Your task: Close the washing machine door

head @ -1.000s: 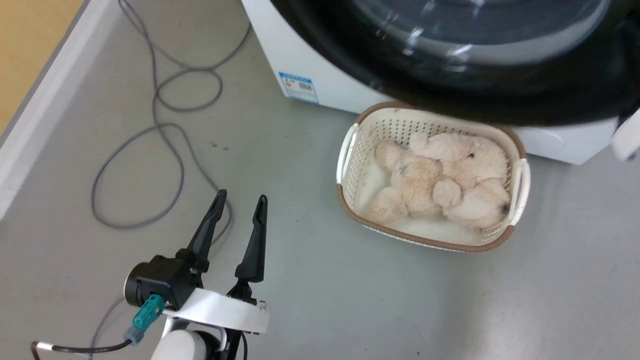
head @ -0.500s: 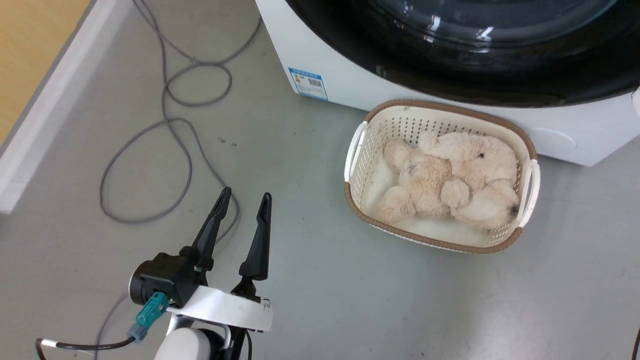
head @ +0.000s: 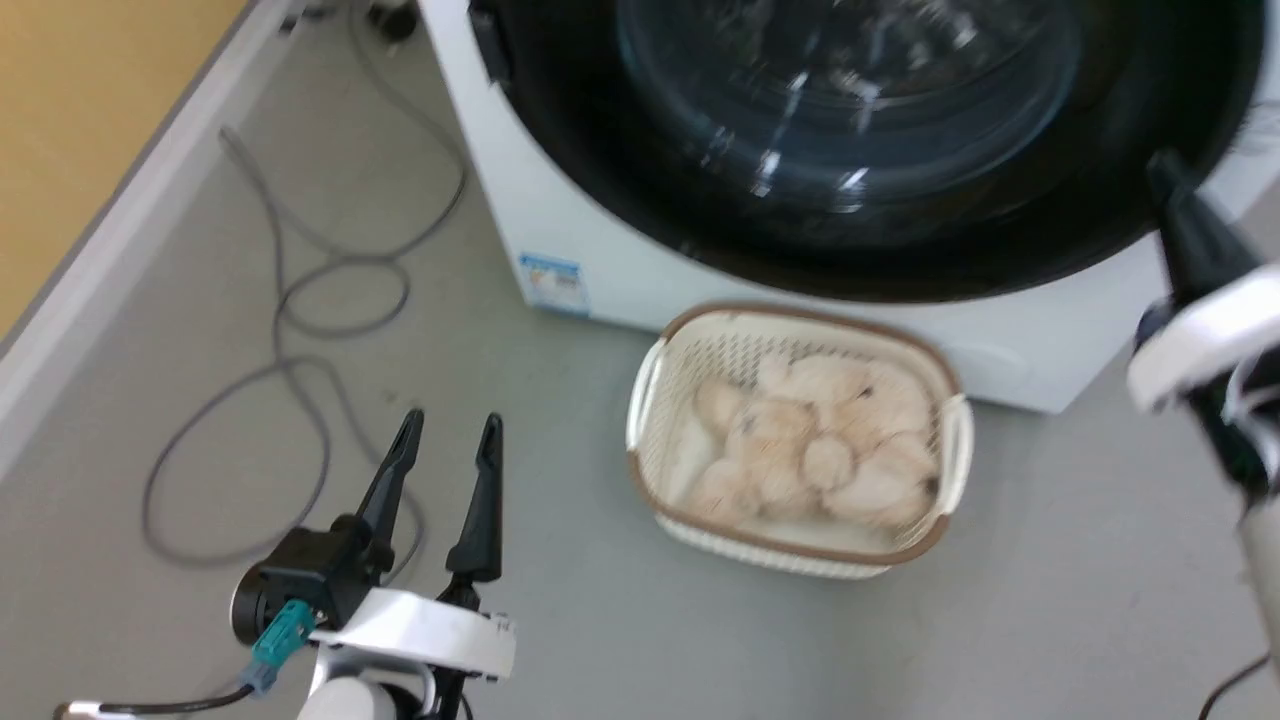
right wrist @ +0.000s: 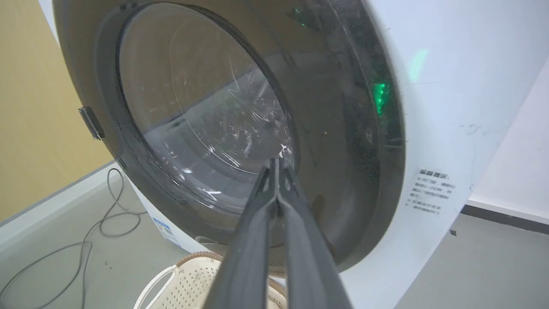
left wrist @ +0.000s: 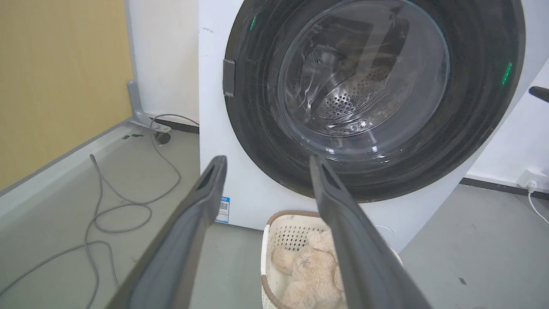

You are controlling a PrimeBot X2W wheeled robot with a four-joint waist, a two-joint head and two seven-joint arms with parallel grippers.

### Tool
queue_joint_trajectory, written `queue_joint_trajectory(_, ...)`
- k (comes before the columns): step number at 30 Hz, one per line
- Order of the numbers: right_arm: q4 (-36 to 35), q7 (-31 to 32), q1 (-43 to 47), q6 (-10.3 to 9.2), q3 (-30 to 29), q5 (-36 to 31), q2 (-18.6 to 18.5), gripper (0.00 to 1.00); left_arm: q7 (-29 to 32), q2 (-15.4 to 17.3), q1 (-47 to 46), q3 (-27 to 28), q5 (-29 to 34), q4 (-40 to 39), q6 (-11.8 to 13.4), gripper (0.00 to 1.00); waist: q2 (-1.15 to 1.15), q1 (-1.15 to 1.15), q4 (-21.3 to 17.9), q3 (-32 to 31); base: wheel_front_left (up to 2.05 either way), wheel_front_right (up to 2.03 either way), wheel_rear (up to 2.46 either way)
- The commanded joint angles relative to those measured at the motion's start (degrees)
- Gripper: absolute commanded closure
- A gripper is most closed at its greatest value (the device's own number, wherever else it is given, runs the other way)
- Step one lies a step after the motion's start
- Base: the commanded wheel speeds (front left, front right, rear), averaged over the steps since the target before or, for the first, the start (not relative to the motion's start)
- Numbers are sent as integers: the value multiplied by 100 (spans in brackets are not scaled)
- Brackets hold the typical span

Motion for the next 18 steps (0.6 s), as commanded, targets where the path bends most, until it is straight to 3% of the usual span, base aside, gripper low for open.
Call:
queue_joint_trajectory(1,-178,-86,300,-5,37,41,40,100,-25,1,101,49,32,48,11,0,0,0,-278,-358,0,0,0)
queue_joint_trajectory(7,-985,-207,1406,-5,-164,11,228,100,-25,1,302,225,43,185,21,0,0,0,-545,-791,0,0,0)
queue_joint_trajectory(18,-2467,-44,3273,-5,-989,-555,1080,100,-25,19,637,354,165,325,9,0,0,0,-828,-1168,0,0,0)
